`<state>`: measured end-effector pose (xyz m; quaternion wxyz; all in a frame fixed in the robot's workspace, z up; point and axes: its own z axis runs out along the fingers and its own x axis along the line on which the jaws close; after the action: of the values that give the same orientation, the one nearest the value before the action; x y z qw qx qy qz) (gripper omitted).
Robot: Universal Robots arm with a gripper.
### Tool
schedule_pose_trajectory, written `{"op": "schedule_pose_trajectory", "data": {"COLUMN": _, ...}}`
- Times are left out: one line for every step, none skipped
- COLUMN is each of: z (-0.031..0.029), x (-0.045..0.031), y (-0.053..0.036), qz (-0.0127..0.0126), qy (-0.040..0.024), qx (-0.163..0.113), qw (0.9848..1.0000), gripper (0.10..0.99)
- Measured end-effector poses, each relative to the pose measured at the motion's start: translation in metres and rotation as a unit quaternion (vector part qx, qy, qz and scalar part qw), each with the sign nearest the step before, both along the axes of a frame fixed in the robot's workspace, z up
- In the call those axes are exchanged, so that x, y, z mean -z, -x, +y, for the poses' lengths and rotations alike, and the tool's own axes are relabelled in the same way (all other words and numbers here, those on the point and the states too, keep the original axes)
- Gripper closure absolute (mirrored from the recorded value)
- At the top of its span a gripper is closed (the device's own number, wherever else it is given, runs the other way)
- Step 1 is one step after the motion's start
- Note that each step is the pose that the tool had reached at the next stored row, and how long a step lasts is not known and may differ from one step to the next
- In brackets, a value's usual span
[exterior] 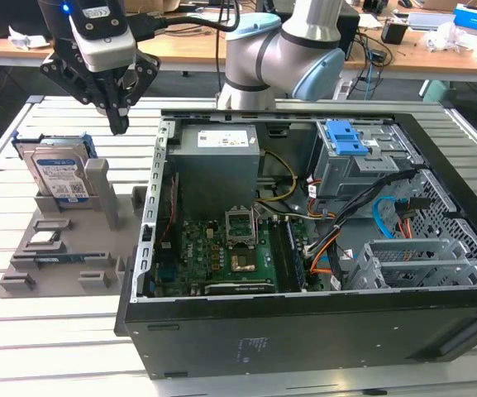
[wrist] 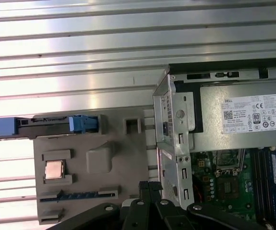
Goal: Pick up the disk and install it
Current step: 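Reach for the disk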
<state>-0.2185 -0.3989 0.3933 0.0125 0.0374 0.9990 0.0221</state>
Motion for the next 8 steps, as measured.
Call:
{"op": "schedule_pose_trajectory", "data": {"z": 0.0, "x": 0.0, "y": 0.0008, "qz": 0.0, "qy": 0.0, "qx": 0.0, "qw": 1.0, "gripper": 0.98}}
{"op": "schedule_pose_trajectory", "data": {"z": 0.0, "x": 0.0, "y": 0.0019, "qz": 0.0001, "qy": 0.0, "qx": 0.0, "qw": 1.0, "gripper": 0.98}}
{"op": "schedule_pose_trajectory", "data": {"z": 0.0, "x": 0.0, "y": 0.0028, "qz": 0.0, "qy": 0.0, "qx": 0.0, "qw": 1.0, "gripper": 0.98}}
{"op": "schedule_pose_trajectory", "data": {"z": 0.0, "x": 0.0, "y": 0.0038, "qz": 0.0, "qy": 0.0, "qx": 0.0, "qw": 1.0, "gripper": 0.98}}
{"op": "schedule_pose_trajectory", "data": {"z": 0.0, "x": 0.0, "y": 0.0047, "qz": 0.0, "qy": 0.0, "qx": 0.0, "qw": 1.0, "gripper": 0.98}}
{"op": "schedule_pose_trajectory", "data": {"z": 0.0, "x": -0.0001, "y": 0.0057, "qz": 0.0, "qy": 0.0001, "qx": 0.0, "qw": 1.0, "gripper": 0.98}}
{"op": "schedule_pose_trajectory", "data": {"z": 0.0, "x": 0.0, "y": 0.0066, "qz": 0.0, "qy": 0.0, "qx": 0.0, "qw": 1.0, "gripper": 0.98}}
{"op": "schedule_pose_trajectory", "data": {"z": 0.0, "x": 0.0, "y": 0.0083, "qz": 0.0, "qy": 0.0, "qx": 0.0, "qw": 1.0, "gripper": 0.98}}
